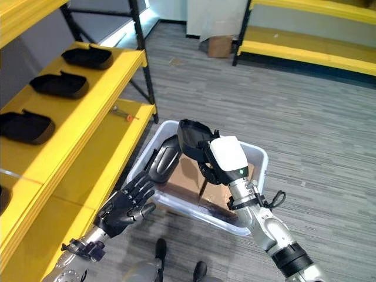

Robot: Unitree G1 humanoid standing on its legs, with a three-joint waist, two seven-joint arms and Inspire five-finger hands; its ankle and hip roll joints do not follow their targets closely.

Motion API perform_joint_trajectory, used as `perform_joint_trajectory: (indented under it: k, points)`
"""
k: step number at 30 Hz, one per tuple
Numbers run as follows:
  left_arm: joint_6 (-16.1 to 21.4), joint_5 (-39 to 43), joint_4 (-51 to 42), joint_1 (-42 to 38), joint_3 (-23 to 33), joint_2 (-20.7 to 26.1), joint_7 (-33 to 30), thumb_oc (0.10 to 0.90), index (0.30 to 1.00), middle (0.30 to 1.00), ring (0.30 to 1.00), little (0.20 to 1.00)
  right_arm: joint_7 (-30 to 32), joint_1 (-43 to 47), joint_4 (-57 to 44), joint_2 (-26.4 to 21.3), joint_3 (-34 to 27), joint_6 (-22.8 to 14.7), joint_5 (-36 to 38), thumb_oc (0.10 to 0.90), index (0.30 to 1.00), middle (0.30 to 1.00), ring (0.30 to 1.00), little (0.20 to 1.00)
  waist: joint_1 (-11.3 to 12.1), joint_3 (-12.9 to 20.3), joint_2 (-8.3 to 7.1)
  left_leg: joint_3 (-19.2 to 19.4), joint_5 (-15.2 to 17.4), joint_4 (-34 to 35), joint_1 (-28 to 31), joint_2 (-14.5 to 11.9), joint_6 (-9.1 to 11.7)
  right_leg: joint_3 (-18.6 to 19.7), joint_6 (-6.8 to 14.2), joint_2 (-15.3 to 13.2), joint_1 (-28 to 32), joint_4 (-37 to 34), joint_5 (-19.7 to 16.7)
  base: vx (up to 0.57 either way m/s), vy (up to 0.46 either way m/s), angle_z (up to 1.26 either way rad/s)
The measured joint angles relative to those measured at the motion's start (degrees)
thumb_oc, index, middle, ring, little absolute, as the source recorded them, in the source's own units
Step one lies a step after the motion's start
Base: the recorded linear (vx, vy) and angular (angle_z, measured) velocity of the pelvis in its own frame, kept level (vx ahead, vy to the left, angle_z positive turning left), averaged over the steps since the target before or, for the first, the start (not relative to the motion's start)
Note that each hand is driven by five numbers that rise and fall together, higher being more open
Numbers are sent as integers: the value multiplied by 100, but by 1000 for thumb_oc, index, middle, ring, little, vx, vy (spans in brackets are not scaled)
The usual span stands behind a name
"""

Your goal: Move parts from the plastic box to the shelf.

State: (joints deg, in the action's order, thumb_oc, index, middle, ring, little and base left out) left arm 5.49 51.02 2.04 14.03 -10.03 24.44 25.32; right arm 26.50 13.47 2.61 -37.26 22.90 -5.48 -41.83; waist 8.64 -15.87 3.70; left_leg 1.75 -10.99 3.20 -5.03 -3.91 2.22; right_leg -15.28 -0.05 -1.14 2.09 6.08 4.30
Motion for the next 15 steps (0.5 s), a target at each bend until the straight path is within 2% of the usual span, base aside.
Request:
perform_joint_trajectory:
  k: [1, 2, 4, 5, 6, 7, 8, 9, 11, 13, 14, 15]
  points:
    - [9, 0, 10, 26, 27, -44, 12, 900, 1000, 1000, 1000, 1000, -3, -1, 0, -4, 0, 9, 19, 400, 300, 300, 300, 300, -6, 1, 20, -9, 74, 27, -4, -24, 72, -65, -15, -8, 2, 10, 14, -126, 20, 79]
    - [30, -1, 94, 33, 58, -87, 35, 900, 1000, 1000, 1000, 1000, -5, -34, 0, -23, 0, 17, 42, 400, 300, 300, 300, 300, -47, -4, 42, 286, 287, -32, -87, -104, 46, -275, -48, -63, 28, 33, 22, -110, 73, 67]
    - [51, -1, 250, 33, 59, -82, 42, 900, 1000, 1000, 1000, 1000, -27, -55, -2, -33, 0, -4, 42, 400, 300, 300, 300, 300, -25, -28, -38, 661, 685, -396, -122, -98, -154, -444, -178, -371, -50, 182, 119, -122, 113, 45]
    - [51, -4, 294, 26, 48, -73, 29, 900, 1000, 1000, 1000, 1000, -30, -96, -23, -21, 0, -7, 46, 400, 300, 300, 300, 300, -63, -37, -160, 855, 960, -887, -187, -106, -247, -470, -152, -542, -55, 229, 109, -141, 221, 49]
    - [84, -4, 284, -55, 0, -100, 38, 900, 1000, 1000, 1000, 1000, -30, -282, -188, -140, 0, -16, 117, 400, 300, 300, 300, 300, -262, 2, -329, 1097, 1122, -1296, -23, -154, -101, -570, 37, -856, 14, 240, 63, -105, 184, 57]
    - [91, -2, 241, -74, -46, -145, 39, 900, 1000, 1000, 1000, 1000, -29, -327, -247, -268, 0, -36, 155, 400, 300, 300, 300, 300, -348, 55, -227, 1036, 685, -1148, 187, -272, -132, -568, 174, -825, 18, 287, 81, -92, 193, 59]
    - [108, 1, 260, -179, -142, -165, 38, 900, 1000, 1000, 1000, 1000, -18, -380, -224, -329, -80, -85, 148, 400, 300, 300, 300, 300, -419, 87, -133, 946, 750, -930, 337, -287, -12, -622, 190, -903, 6, 387, 74, -10, 39, 46]
    - [104, -6, 297, -332, -220, -156, 20, 900, 1000, 1000, 1000, 1000, -15, -460, -214, -322, -134, -54, 158, 400, 300, 300, 300, 300, -497, 83, -148, 1097, 749, -921, 306, -207, -43, -661, 255, -946, -18, 513, 128, -10, 39, 48]
    - [151, 10, 237, -503, -198, -155, 21, 900, 1000, 1000, 1000, 1000, -15, -442, -204, -317, -123, -75, 150, 400, 300, 300, 300, 300, -532, 107, -230, 1212, 838, -742, 330, -97, -197, -492, 434, -1067, -211, 623, 266, -26, 127, 24]
    - [189, 11, 240, -645, -179, -118, 16, 900, 1000, 1000, 1000, 1000, -14, -425, -198, -226, -128, -92, 150, 400, 300, 300, 300, 300, -502, 104, -246, 1219, 845, -709, 248, -50, -203, -381, 451, -1094, -316, 690, 236, -121, 627, 4]
    - [191, -3, 314, -745, -241, -70, -8, 900, 1000, 1000, 1000, 1000, 9, -537, -159, -168, -282, -240, 131, 400, 300, 300, 300, 300, -544, 120, -264, 1223, 901, -547, 286, 42, -283, -489, 549, -1266, -239, 612, 45, -81, 442, 53]
    - [185, -39, 378, -883, -355, -48, -65, 900, 1000, 1000, 1000, 1000, 27, -719, -266, -131, -506, -230, 141, 400, 300, 300, 300, 300, -644, 122, -247, 1419, 956, -386, 310, 116, -410, -640, 623, -1389, -109, 594, 2, -62, 314, 85]
